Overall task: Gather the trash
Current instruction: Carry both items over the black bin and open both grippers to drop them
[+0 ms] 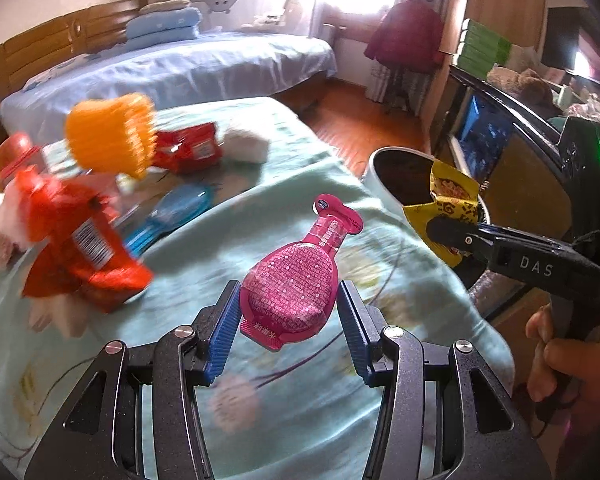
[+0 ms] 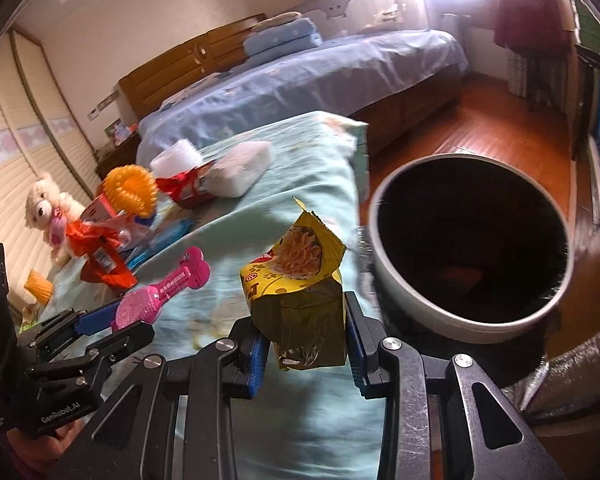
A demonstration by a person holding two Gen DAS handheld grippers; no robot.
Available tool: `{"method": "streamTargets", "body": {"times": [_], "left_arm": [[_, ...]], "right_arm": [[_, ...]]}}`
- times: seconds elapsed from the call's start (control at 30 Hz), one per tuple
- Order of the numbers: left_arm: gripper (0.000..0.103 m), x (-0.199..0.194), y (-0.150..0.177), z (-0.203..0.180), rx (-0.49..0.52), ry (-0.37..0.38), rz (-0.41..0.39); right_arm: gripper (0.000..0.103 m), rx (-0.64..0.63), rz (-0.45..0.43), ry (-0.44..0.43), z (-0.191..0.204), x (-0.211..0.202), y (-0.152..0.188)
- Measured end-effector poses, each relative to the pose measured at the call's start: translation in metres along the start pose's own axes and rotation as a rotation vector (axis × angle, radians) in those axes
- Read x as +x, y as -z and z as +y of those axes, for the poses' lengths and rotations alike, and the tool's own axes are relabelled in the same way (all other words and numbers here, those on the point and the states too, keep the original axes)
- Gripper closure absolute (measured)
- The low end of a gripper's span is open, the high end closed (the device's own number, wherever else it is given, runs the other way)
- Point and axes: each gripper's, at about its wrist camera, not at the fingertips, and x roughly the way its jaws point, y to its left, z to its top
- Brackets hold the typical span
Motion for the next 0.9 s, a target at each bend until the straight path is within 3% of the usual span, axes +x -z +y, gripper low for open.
{"method": "streamTargets", "body": {"times": [0.43,0.9], "left_arm": [[0.055,0.022,-0.029,-0.047,0.071,0.052,-0.003],[0.055,0.052,-0.057,-0.084,0.115,0.083,0.02]], "right_arm": [[0.069,0.059,-0.026,0.09,-0.052,-0.017,-0.007],[0.069,0.103,-0.026,0.15,-0.1,-0.008,-0.026]]}}
